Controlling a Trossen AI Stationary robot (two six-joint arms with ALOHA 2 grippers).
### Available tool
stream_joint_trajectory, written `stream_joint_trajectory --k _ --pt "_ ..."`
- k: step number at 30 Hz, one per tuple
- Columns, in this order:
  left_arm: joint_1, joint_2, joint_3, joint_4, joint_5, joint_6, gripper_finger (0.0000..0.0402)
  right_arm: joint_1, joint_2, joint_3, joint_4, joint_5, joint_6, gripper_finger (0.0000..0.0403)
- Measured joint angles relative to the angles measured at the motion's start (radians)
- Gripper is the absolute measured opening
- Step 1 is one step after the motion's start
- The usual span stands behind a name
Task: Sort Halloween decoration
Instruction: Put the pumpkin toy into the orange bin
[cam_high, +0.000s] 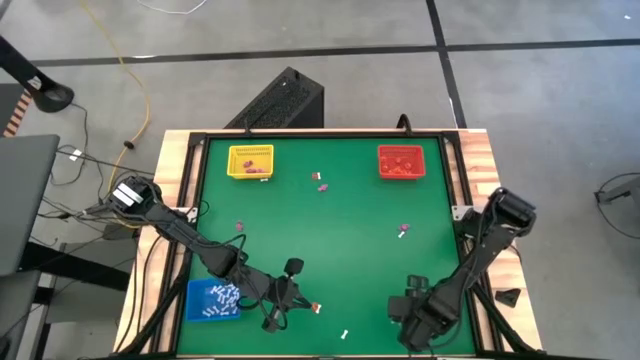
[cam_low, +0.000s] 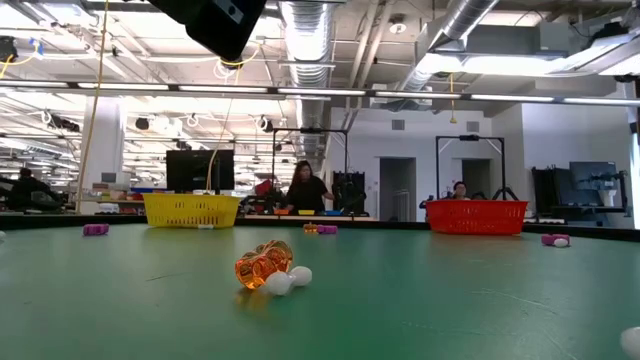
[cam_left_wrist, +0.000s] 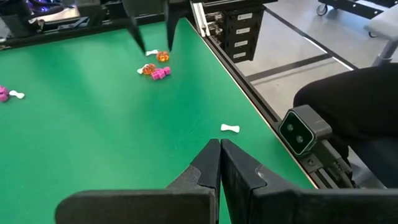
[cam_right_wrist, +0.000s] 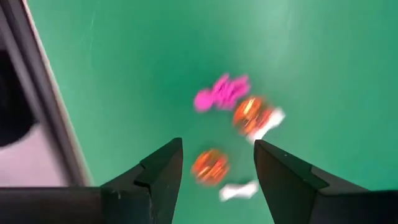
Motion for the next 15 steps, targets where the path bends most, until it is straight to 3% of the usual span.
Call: stream_joint_trajectory --k 7,15 --pt "0.000 0.000 0.000 -0.007 0.000 -0.003 0.0000 0.060 0.000 0.000 0.009 -0.028 0.348 0.0228" --pt "0.000 0.000 0.000 -0.005 0.000 -0.012 0.0000 0.062 0.000 -0.001 0.001 -0.019 0.434 0.0228"
